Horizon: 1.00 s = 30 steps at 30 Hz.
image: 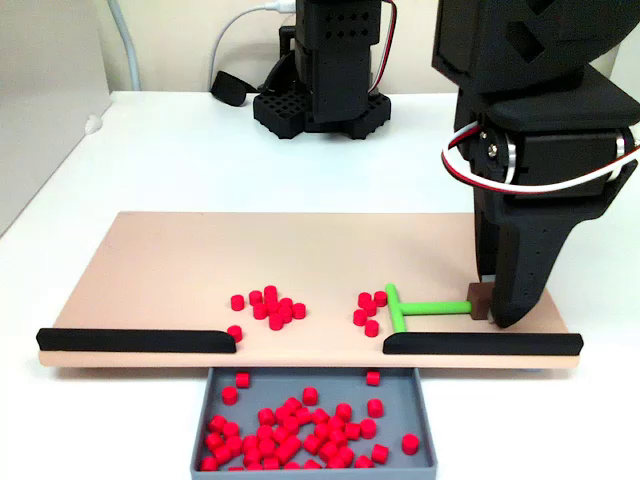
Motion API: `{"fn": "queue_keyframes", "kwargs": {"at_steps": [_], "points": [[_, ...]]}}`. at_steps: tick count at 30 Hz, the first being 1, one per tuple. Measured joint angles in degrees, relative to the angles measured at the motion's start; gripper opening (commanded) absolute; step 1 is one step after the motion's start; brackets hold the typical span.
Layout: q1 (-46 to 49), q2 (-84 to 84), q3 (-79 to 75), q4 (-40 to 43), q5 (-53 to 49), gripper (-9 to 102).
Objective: Push granules from left to the grey container
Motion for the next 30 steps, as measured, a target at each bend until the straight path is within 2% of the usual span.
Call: {"fn": "queue_keyframes", "kwargs": {"at_steps": [30], "points": [[2.5, -0.4, -0.1, 0.1, -5.3, 0]]}}
